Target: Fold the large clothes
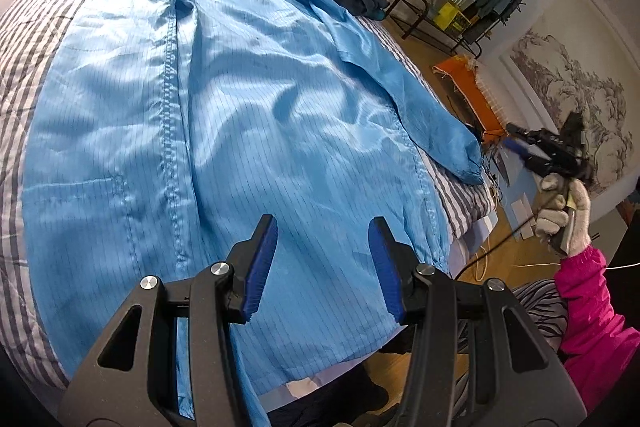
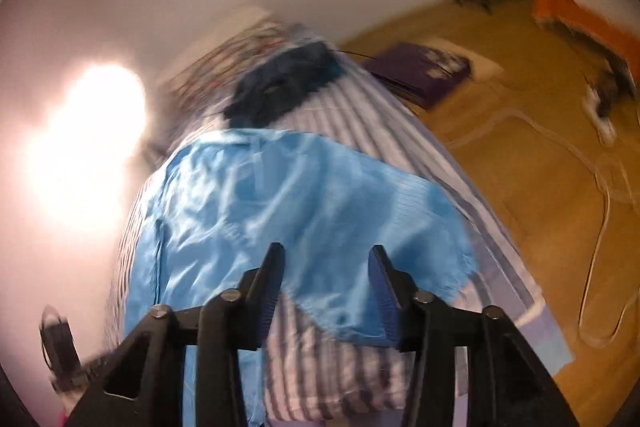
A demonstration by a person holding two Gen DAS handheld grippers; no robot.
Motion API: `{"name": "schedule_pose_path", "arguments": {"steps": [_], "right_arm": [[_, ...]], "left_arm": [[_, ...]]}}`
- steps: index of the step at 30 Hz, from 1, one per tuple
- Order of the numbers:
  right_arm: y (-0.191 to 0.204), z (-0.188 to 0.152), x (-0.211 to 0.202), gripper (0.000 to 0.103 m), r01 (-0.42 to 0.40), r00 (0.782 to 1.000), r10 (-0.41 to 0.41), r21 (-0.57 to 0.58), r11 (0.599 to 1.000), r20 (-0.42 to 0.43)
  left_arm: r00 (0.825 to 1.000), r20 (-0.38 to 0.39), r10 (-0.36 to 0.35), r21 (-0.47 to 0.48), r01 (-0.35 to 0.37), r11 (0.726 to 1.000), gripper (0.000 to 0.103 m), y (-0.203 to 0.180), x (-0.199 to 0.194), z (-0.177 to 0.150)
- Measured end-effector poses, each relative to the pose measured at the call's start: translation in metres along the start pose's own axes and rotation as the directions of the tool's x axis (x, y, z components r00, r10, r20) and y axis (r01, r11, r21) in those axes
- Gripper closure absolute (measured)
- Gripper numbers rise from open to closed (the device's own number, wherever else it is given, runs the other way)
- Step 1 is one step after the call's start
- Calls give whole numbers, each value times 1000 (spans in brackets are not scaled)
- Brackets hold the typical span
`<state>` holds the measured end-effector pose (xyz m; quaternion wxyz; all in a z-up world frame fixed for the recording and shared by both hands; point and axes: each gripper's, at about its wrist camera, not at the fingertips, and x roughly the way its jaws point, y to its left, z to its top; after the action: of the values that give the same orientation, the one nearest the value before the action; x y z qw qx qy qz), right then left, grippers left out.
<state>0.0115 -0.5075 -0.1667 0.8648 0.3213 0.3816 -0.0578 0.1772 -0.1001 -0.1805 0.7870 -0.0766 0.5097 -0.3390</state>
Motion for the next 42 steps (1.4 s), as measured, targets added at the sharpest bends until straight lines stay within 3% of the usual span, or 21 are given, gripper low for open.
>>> {"name": "schedule_pose_path", "arguments": {"steps": [8, 15, 20, 25, 30, 37, 42], "right_arm": [[-92, 3, 42, 49, 62, 994, -30, 295, 954, -109], [-111, 1, 67, 51, 111, 986, -63, 319, 941, -156], [-104, 0, 68, 87, 69, 988, -24, 297, 952, -151], [-77, 1, 55, 94, 76, 992, -55, 196, 978, -113], [-19, -2, 32, 94, 98, 994, -98, -10, 995, -39], [51, -19, 22, 94, 70, 997, -73, -188, 980, -9], [104, -39, 23, 95, 36, 999, -43, -334, 942, -16]], "left_arm": [[1000, -16, 3, 0, -3, 1000, 55, -2, 7, -2], [1000, -29, 4, -14, -4, 1000, 55, 0, 13, -2], [1000, -30, 6, -12, -7, 1000, 55, -2, 13, -2], [1000, -22, 2, -14, -2, 1000, 55, -2, 10, 0], [1000, -14, -9, -26, 8, 1000, 55, 0, 7, 5], [1000, 7, -8, -27, 9, 1000, 55, 0, 0, 12], [1000, 18, -10, -35, 10, 999, 55, 2, -3, 14]]}}
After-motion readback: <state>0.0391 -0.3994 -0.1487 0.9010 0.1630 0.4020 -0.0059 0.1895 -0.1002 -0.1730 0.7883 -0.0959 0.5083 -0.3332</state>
